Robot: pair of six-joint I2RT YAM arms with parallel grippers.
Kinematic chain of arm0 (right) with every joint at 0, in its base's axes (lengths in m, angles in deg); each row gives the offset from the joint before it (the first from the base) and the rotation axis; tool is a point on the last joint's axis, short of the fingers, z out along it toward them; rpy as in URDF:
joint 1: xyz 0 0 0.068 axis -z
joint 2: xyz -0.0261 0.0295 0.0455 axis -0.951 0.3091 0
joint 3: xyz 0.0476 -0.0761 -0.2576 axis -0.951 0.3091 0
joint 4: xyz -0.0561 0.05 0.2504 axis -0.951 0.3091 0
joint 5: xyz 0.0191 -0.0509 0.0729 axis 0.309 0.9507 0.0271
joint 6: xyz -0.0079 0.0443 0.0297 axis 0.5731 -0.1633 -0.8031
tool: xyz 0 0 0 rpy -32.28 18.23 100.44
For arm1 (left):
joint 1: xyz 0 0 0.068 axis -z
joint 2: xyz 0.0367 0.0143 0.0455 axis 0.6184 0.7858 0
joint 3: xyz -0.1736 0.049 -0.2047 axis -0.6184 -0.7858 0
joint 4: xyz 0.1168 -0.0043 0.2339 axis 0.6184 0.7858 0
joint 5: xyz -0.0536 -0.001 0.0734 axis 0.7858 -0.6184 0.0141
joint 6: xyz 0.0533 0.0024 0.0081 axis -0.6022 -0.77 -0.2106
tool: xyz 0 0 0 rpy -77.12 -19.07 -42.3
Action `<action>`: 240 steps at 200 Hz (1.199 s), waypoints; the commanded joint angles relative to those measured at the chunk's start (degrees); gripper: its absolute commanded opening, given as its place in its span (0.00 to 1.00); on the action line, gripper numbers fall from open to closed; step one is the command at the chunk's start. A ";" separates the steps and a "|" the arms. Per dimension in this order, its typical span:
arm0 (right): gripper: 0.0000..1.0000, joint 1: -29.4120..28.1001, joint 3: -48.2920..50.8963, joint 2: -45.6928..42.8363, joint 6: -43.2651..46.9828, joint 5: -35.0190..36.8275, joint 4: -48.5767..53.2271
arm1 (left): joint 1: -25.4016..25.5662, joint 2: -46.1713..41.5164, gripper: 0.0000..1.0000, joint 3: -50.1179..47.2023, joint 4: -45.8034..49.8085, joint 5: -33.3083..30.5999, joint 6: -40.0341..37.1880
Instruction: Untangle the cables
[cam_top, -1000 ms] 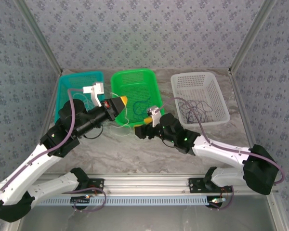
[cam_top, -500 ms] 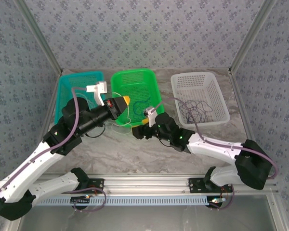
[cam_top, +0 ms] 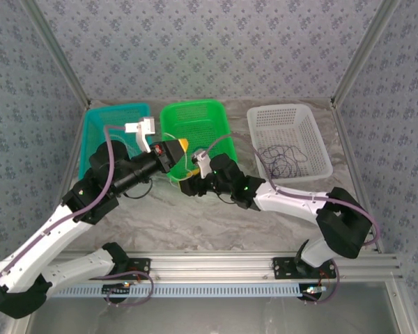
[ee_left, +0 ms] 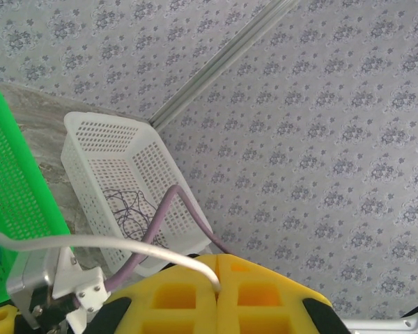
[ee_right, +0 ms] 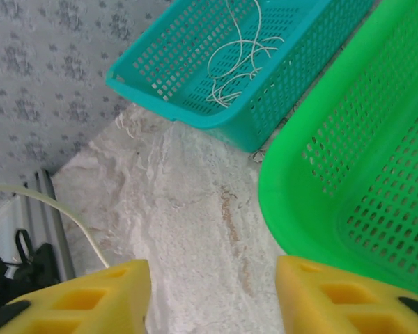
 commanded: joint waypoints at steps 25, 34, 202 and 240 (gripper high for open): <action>0.09 1.20 0.08 -1.02 -4.66 7.03 -0.24 | 0.23 -3.34 0.00 2.33 0.72 -3.14 -2.74; 0.06 1.86 0.37 -1.23 -7.28 8.57 0.48 | 0.17 -4.39 0.00 2.31 1.54 -4.47 -3.57; 0.00 9.91 13.16 11.33 -68.08 -1.61 -28.56 | -3.62 -8.43 0.00 8.36 15.23 -12.99 -18.93; 0.00 9.78 9.80 9.50 -64.54 -1.90 -23.55 | -3.71 -9.90 0.00 9.52 16.32 -15.42 -20.93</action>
